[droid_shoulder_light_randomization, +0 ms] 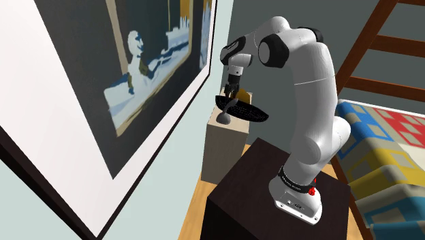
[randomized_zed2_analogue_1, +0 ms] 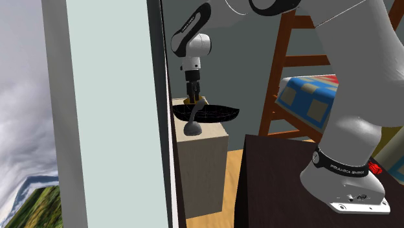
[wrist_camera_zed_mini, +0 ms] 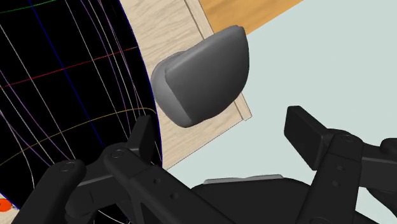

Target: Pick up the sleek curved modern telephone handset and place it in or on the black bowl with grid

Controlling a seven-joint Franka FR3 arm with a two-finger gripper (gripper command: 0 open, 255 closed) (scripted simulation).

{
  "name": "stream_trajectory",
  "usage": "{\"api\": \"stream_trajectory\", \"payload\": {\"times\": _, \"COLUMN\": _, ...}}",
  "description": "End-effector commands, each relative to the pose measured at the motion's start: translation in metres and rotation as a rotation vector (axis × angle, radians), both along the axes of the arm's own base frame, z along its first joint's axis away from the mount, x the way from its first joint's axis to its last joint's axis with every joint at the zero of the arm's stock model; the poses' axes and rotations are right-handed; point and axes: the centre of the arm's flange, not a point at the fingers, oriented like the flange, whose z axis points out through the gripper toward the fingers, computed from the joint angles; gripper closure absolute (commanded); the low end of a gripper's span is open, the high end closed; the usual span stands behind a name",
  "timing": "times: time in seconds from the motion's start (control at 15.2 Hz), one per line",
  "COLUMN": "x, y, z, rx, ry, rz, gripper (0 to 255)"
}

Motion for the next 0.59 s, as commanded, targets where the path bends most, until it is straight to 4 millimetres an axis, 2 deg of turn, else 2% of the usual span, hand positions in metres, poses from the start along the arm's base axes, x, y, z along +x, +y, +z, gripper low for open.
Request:
{"api": "stream_trajectory", "payload": {"times": 0.0, "x": -0.001, "y": 0.001, "z": -0.010, "rx": 0.001, "ry": -0.001, "rz": 0.001, "gripper": 0}}
{"api": "stream_trajectory", "payload": {"times": 0.26, "x": -0.004, "y": 0.007, "z": -0.033, "rx": 0.001, "ry": -0.001, "rz": 0.001, "gripper": 0}}
{"api": "stream_trajectory", "payload": {"times": 0.53, "x": -0.004, "y": 0.007, "z": -0.033, "rx": 0.001, "ry": -0.001, "rz": 0.001, "gripper": 0}}
